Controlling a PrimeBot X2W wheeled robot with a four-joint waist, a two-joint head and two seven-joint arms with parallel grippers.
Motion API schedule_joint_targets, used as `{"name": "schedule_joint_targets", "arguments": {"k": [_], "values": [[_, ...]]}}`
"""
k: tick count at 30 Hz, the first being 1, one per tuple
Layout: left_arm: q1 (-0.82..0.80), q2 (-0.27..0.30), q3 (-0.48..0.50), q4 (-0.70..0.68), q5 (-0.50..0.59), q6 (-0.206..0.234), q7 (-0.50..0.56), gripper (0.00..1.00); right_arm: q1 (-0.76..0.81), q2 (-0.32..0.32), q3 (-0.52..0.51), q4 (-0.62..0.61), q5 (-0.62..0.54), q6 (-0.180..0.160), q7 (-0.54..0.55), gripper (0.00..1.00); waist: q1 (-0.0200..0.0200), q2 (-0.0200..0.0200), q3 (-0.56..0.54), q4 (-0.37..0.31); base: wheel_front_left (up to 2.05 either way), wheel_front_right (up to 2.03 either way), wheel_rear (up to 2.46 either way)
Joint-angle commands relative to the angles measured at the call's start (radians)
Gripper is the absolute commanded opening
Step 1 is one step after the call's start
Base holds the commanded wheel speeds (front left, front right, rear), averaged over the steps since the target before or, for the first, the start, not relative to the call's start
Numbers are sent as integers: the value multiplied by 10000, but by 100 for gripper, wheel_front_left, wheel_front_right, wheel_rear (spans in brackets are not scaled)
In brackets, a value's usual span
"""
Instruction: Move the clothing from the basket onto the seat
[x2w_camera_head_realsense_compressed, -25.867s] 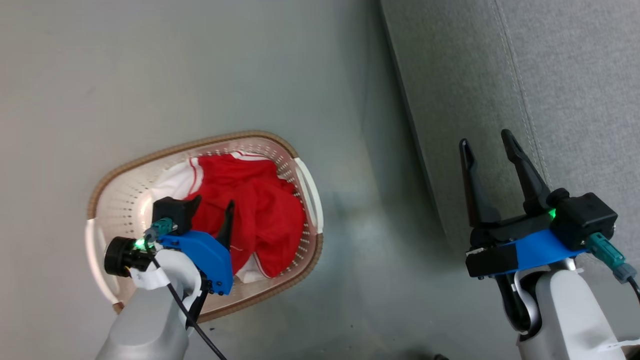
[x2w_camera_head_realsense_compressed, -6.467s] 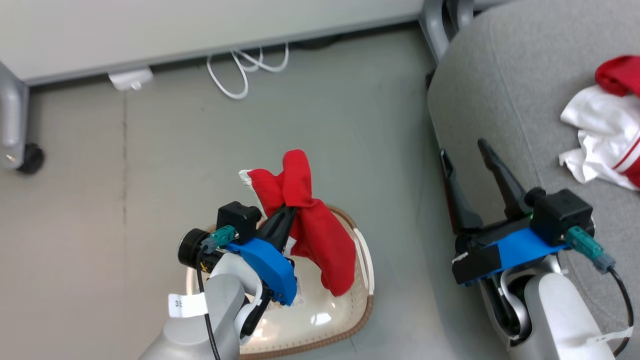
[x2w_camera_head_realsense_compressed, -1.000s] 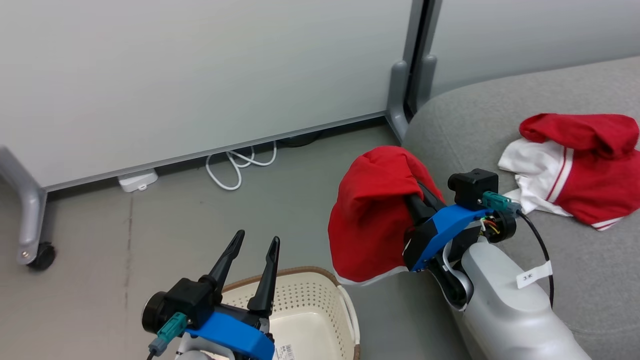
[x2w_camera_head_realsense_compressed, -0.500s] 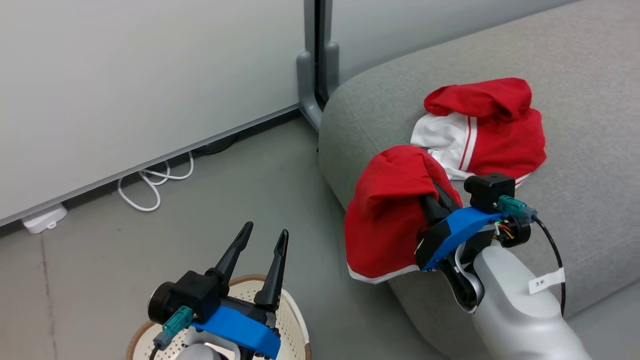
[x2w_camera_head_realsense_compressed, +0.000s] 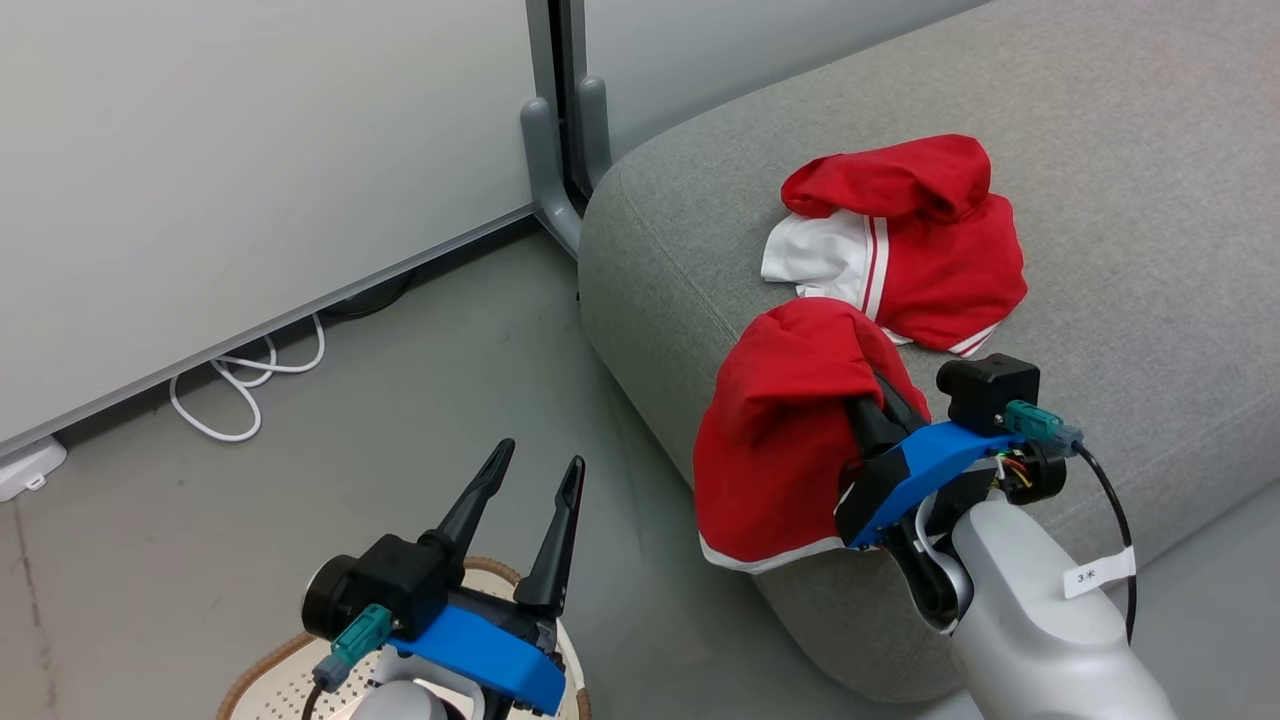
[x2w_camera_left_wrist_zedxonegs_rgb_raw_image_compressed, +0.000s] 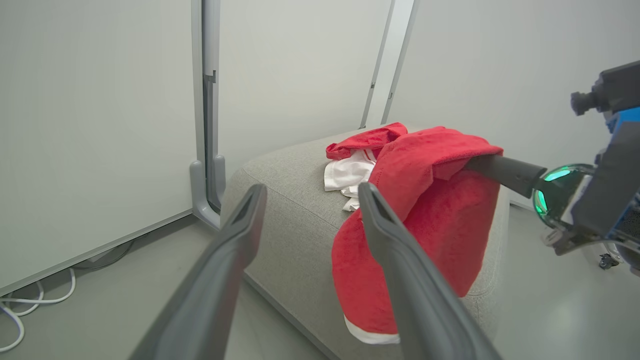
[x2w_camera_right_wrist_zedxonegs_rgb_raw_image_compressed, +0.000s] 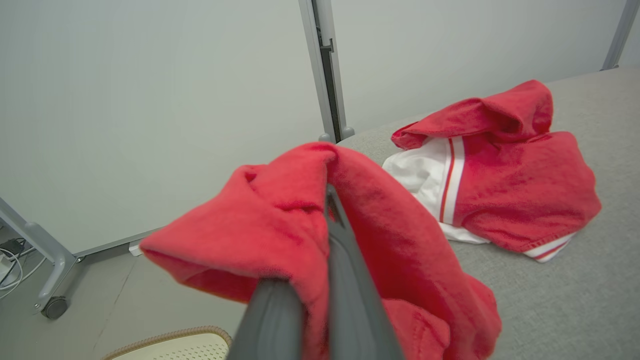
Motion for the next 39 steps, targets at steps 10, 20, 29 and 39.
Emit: {"name": "schedule_joint_targets", "arguments": {"k": [10,20,29,39], "values": [[-308,150,-129,-81,101,-19,-45,100,-874,5,-737,70,-97,1,81,0,0,-1,488,347,0,0,0],[-1104,438,-240,-733,461,-19,-45,100,-3796,-874,-2925,-54,-699,1,700,0,0,-1,2236,890,0,0,0],[-2317,958,-609,-1601,780,-19,-44,100,-5702,-2491,-5239,-721,-1952,1,947,0,0,-1,4443,1586,0,0,0],[-2843,1220,-428,-2718,1143,-20,-38,100,-5020,-2904,-7083,-395,-2761,1,555,0,0,-1,5971,2205,0,0,0]]}}
